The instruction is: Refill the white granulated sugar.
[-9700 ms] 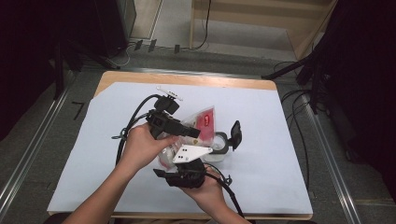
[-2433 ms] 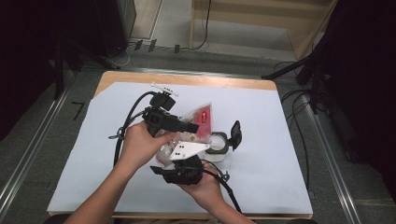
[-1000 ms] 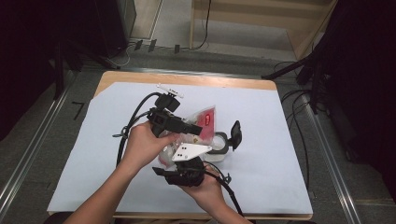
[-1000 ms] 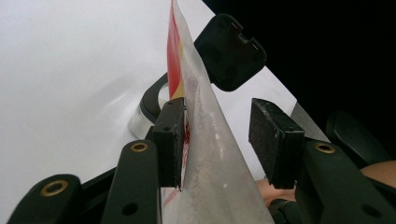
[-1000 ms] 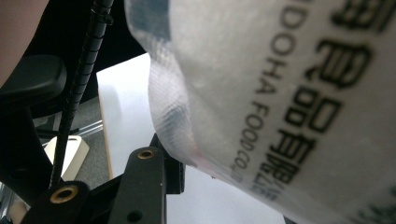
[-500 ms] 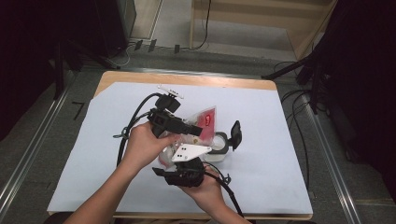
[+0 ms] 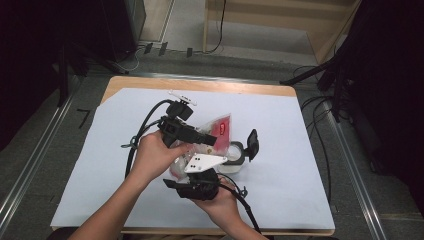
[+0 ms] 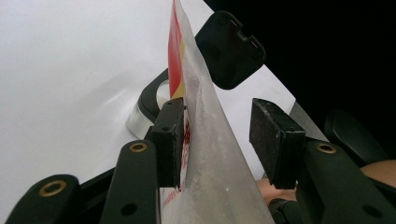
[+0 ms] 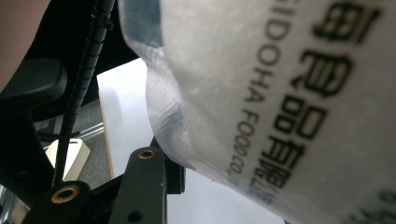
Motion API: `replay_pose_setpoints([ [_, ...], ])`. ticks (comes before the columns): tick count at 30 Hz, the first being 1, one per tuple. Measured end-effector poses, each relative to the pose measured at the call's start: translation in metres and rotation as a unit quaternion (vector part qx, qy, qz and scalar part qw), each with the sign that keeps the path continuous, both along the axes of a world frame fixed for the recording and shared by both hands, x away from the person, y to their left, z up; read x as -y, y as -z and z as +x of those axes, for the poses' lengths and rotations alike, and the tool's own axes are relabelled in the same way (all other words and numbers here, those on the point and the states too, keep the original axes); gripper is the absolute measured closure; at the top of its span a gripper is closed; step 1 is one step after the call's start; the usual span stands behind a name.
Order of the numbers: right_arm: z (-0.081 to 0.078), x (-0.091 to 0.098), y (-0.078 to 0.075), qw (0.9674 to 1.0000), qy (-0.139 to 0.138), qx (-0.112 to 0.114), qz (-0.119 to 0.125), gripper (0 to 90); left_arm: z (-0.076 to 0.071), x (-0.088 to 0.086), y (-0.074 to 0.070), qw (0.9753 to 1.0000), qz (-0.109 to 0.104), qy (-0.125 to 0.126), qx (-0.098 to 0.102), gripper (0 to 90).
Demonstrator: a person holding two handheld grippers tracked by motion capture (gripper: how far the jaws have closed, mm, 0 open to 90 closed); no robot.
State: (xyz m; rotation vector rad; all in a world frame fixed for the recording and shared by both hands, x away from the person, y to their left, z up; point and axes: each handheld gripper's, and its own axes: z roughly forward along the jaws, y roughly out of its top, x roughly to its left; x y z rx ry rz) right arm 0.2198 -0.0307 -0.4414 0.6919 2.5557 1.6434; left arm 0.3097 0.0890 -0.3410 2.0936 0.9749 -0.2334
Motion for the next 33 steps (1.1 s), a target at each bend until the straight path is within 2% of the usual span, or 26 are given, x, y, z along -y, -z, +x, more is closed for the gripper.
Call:
replay_pose_setpoints([
  [6,0.0,0.0002,-0.0003,1.0,0.002,-0.001,0.001,63.2,0.0,-0.0001,-0.0003,1.0,0.0,0.0,-0.001,56.4],
  [10,0.0008,0.0008,-0.0013,1.0,0.002,-0.005,0.006,63.3,0.0009,-0.0025,-0.0009,1.0,-0.007,-0.002,-0.001,55.8],
  [15,0.0026,0.0021,-0.0023,0.9998,0.013,-0.011,0.005,63.3,0.0012,-0.0022,-0.0003,0.9999,-0.009,-0.002,-0.004,55.5],
  [19,0.002,0.0023,-0.0028,0.9998,0.009,-0.015,0.007,63.2,0.0028,-0.0039,0.0005,0.9998,-0.013,0.001,-0.014,55.1],
  [23,0.0014,0.002,-0.0032,0.9999,0.007,-0.007,0.004,63.2,0.0031,-0.0046,0.0005,0.9997,-0.016,-0.003,-0.016,55.1],
  [33,0.002,0.0021,-0.0029,1.0,0.005,-0.004,-0.001,63.1,0.0034,-0.0045,0.0007,0.9998,-0.012,-0.003,-0.017,55.3],
])
